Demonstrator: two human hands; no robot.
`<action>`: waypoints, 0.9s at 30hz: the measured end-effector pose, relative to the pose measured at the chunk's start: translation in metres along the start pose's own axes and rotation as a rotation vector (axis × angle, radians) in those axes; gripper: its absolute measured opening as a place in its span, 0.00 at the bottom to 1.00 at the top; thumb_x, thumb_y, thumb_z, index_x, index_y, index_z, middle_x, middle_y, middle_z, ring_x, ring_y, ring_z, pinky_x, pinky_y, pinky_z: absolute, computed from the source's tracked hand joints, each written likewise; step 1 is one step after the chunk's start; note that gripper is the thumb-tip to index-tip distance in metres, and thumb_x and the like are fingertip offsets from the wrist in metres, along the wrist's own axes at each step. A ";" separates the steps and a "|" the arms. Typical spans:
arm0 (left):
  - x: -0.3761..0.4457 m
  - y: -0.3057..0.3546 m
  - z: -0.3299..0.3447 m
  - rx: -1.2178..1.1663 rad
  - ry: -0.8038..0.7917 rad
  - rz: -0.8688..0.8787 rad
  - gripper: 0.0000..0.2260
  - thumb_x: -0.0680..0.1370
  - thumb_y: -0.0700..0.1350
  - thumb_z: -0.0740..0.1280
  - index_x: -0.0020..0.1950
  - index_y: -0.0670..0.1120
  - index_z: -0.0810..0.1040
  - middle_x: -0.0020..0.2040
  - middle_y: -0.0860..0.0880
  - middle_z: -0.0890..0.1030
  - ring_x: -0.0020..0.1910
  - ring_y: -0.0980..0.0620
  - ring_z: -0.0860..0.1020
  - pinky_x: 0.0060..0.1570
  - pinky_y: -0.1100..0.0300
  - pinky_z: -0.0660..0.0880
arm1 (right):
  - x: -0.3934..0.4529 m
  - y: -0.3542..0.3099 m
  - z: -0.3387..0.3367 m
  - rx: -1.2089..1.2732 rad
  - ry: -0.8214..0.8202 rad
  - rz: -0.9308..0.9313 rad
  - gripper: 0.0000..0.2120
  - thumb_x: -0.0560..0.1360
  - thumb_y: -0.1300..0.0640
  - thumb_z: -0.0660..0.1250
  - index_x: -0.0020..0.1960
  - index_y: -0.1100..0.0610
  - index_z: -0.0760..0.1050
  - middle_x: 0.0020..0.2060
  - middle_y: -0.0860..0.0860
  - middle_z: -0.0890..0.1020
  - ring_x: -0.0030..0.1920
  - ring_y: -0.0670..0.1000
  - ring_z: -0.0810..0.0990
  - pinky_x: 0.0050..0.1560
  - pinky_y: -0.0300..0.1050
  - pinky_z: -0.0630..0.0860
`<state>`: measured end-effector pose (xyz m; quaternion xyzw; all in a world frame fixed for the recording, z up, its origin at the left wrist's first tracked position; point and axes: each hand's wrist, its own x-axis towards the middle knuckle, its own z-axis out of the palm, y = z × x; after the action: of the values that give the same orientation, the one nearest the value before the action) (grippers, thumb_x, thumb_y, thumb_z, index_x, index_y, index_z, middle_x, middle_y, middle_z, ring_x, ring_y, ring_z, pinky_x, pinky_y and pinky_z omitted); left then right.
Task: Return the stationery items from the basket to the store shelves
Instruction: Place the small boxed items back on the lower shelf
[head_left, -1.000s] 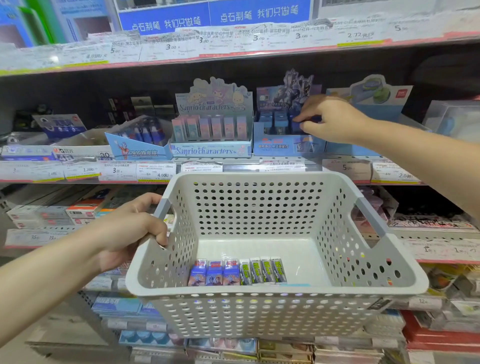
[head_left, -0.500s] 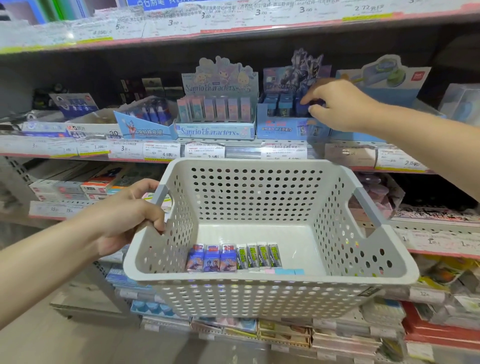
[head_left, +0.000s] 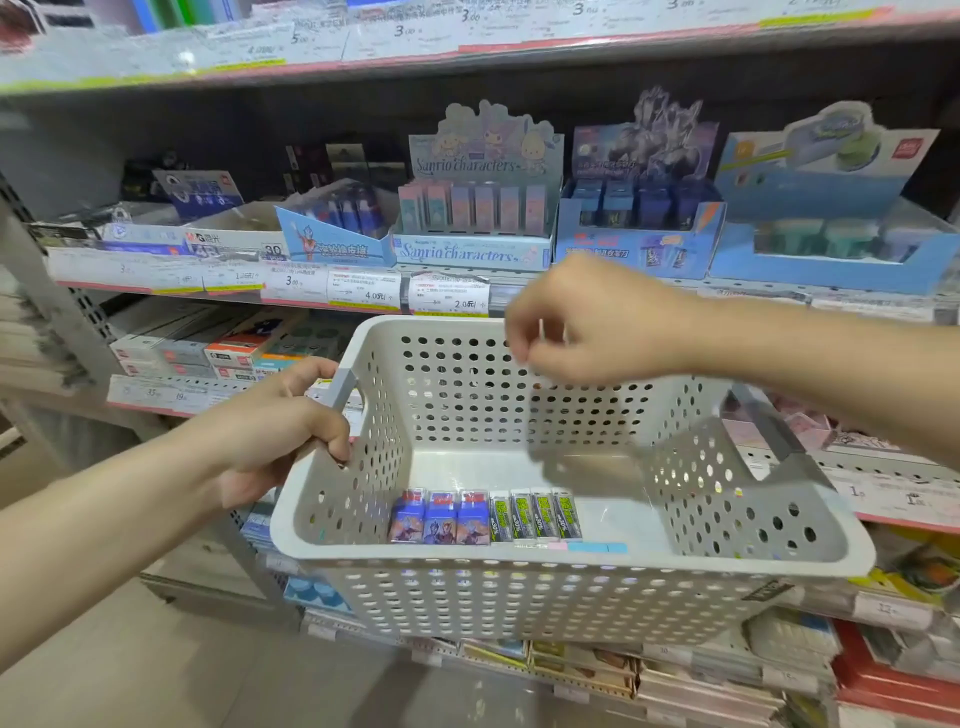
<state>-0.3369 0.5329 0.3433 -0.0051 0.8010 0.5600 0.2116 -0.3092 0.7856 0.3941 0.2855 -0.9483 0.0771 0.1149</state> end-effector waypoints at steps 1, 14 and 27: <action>0.001 -0.001 -0.003 -0.001 -0.004 0.001 0.23 0.67 0.24 0.60 0.53 0.48 0.74 0.28 0.40 0.76 0.27 0.45 0.75 0.34 0.56 0.73 | 0.002 -0.009 0.013 -0.022 -0.180 -0.010 0.08 0.70 0.60 0.61 0.38 0.58 0.78 0.31 0.49 0.80 0.32 0.47 0.77 0.36 0.39 0.74; 0.020 -0.010 -0.070 0.037 -0.069 0.028 0.22 0.65 0.25 0.62 0.50 0.48 0.72 0.31 0.39 0.75 0.31 0.43 0.73 0.36 0.56 0.71 | 0.077 -0.047 0.135 -0.191 -0.764 0.210 0.28 0.66 0.44 0.74 0.57 0.62 0.77 0.48 0.54 0.80 0.43 0.52 0.75 0.29 0.39 0.66; 0.031 -0.026 -0.137 0.021 -0.109 0.050 0.21 0.68 0.23 0.59 0.48 0.49 0.73 0.30 0.41 0.75 0.31 0.44 0.73 0.35 0.56 0.73 | 0.127 -0.091 0.182 -0.223 -0.763 0.270 0.23 0.65 0.49 0.75 0.55 0.59 0.77 0.45 0.54 0.81 0.40 0.53 0.74 0.27 0.37 0.63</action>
<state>-0.4041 0.4072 0.3476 0.0477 0.7941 0.5559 0.2409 -0.3927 0.6060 0.2597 0.1527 -0.9544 -0.1228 -0.2254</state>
